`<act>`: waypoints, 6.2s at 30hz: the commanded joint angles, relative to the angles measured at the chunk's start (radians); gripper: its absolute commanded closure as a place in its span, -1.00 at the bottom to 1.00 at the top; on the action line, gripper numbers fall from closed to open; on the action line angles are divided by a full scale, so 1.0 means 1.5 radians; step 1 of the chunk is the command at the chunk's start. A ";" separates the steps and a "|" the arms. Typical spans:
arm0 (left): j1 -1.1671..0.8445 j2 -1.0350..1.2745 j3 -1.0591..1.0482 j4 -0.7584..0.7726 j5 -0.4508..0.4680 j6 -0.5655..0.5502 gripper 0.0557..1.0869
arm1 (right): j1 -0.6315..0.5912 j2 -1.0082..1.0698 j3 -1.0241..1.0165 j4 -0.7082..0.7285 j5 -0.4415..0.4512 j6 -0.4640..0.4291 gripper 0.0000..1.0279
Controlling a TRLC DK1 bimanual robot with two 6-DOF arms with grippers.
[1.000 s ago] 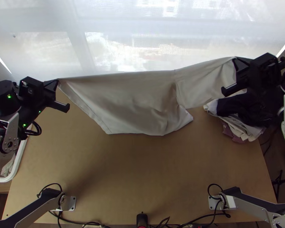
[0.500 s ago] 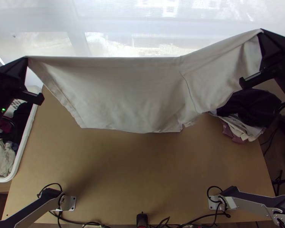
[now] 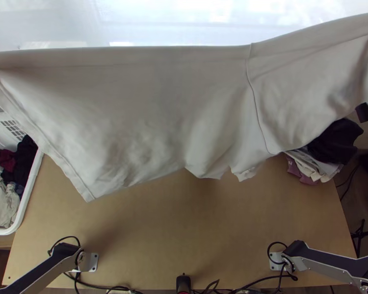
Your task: Fold the t-shirt
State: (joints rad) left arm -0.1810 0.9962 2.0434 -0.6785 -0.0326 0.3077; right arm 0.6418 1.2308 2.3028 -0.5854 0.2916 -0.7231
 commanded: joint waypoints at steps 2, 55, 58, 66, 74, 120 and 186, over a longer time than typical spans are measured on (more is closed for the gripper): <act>-0.002 -0.040 0.022 -0.042 0.042 0.052 0.94 | 0.029 -0.041 0.001 -0.041 0.002 -0.011 0.95; 0.126 -0.185 -0.113 -0.104 0.173 0.040 0.93 | -0.025 -0.206 -0.088 -0.078 -0.029 0.173 0.95; 0.128 -0.213 -0.202 -0.104 0.196 0.016 0.94 | -0.025 -0.225 -0.177 -0.077 -0.029 0.213 0.95; 0.122 -0.175 -0.344 -0.100 0.233 -0.077 0.94 | -0.032 -0.218 -0.358 -0.068 -0.119 0.303 0.95; 0.053 -0.101 -0.519 -0.011 0.214 -0.103 0.94 | -0.033 -0.156 -0.509 0.004 -0.168 0.346 0.95; 0.128 0.648 -0.404 0.527 0.045 -0.083 0.94 | -0.243 0.678 -0.155 0.287 -0.247 0.328 0.95; 0.137 0.501 -0.610 0.575 0.033 -0.139 0.94 | -0.221 0.457 -0.445 0.252 -0.234 0.378 0.95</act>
State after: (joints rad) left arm 0.0185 1.8008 1.1923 0.1726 0.0116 0.1036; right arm 0.3134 1.9766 1.7351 -0.2188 -0.0605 -0.1669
